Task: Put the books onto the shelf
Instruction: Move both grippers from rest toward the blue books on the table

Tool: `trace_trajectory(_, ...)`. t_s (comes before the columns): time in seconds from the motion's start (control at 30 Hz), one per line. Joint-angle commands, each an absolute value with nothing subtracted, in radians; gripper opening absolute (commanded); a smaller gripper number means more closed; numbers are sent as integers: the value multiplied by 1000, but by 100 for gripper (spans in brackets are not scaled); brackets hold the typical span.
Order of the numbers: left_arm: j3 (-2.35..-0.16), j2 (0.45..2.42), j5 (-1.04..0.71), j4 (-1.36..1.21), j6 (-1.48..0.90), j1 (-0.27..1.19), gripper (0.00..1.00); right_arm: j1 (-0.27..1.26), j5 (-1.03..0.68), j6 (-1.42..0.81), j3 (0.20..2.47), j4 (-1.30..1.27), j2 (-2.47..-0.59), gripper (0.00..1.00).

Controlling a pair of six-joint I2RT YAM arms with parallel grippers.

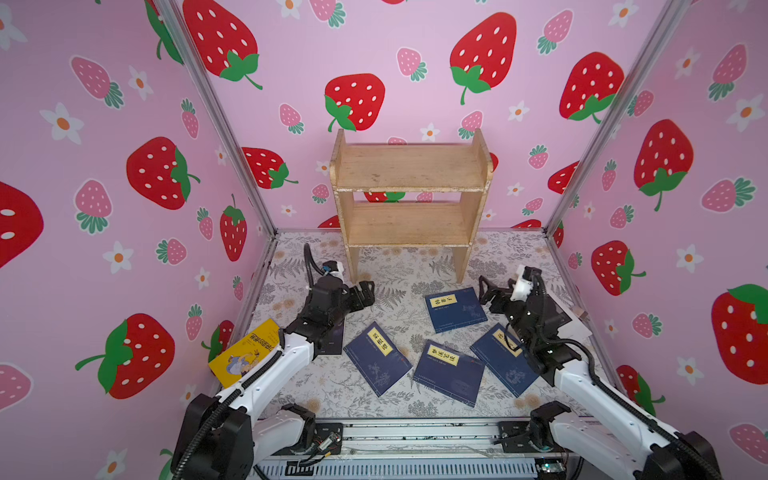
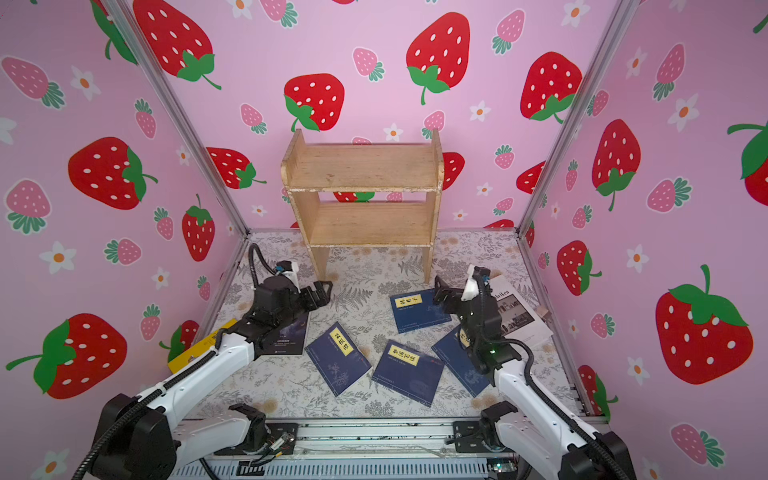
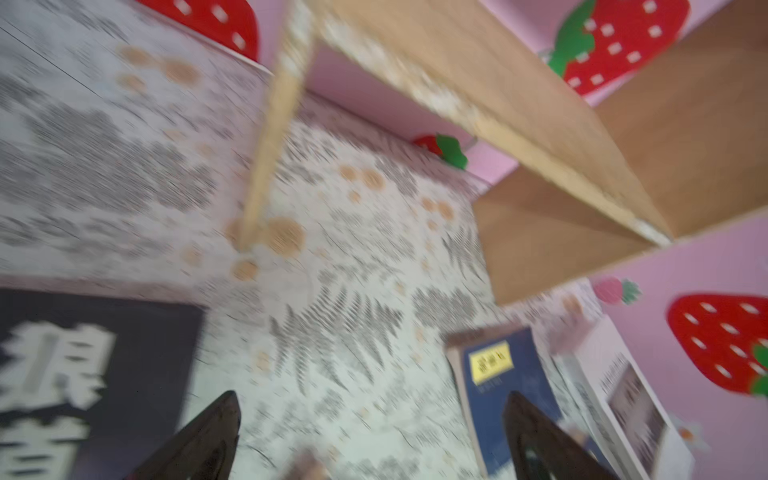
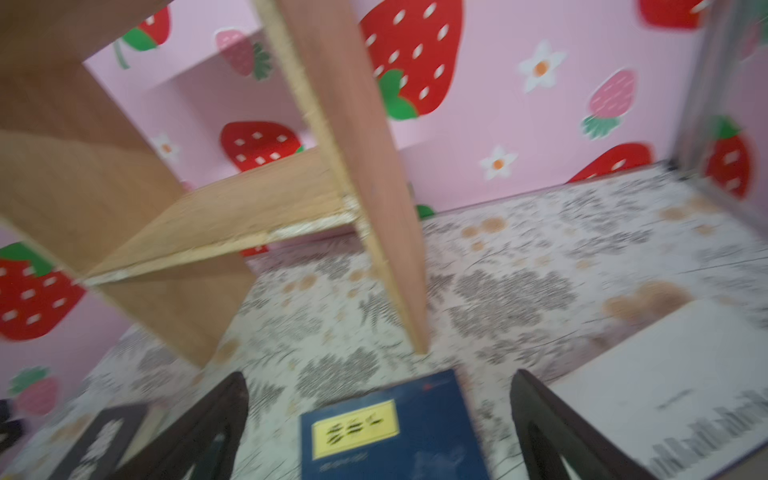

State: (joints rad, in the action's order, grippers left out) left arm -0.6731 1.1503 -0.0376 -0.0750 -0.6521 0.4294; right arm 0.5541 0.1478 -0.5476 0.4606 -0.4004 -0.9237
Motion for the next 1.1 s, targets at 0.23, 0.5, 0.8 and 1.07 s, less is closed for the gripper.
trace_trajectory(0.23,-573,965,95,-57,-958,696,99,920,202,-834,481,-398,-1013,100)
trace_trajectory(0.5,-530,893,7,67,-1045,599,99,922,74,-782,494,-504,-1080,100)
trace_trajectory(0.8,-529,768,60,490,-1010,599,99,929,134,-700,684,-336,-1330,100)
trace_trajectory(1.07,-343,730,-45,346,-1073,598,97,1045,151,-592,926,-198,-1623,94)
